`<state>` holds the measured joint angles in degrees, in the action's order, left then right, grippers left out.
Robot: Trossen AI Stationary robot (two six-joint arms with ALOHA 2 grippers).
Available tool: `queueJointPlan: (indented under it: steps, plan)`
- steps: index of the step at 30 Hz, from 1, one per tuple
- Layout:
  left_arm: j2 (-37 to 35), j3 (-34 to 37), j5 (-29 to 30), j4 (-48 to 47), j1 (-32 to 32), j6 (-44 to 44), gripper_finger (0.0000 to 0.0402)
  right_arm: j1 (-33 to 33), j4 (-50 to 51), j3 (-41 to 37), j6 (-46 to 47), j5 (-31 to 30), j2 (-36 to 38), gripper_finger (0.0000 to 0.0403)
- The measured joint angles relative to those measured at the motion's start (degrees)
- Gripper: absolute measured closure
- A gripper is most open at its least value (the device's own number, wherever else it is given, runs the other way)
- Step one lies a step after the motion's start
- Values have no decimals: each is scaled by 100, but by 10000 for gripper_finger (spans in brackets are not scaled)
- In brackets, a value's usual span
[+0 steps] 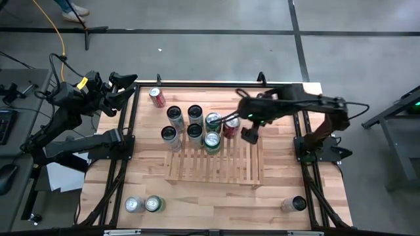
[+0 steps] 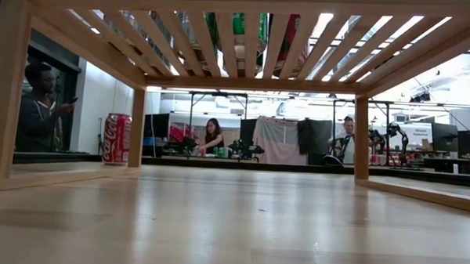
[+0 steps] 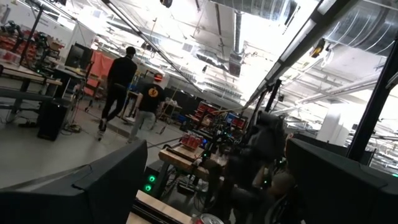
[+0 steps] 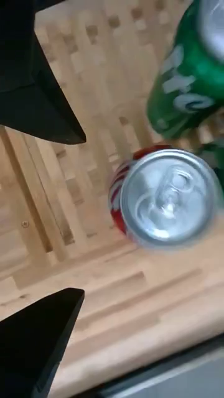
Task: Place canned beverage on shelf
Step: Put the red soda can aligned with other red soda can on the shelf
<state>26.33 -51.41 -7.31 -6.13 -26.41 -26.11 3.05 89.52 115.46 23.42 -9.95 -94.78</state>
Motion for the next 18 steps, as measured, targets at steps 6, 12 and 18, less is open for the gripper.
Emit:
queueJointPlan:
  steps: [6, 12, 18]
  plan:
    - [0, 0, 42, 0, -1, 4, 28, -3, 48, 0, 229, -1133, 620, 22]
    - [0, 0, 203, -17, -1, 79, 28, -189, 50, -2, 510, -1863, 1201, 22]
    - [51, -8, 1626, -1071, -2, -377, 28, -376, 52, -2, 626, -2137, 1668, 22]
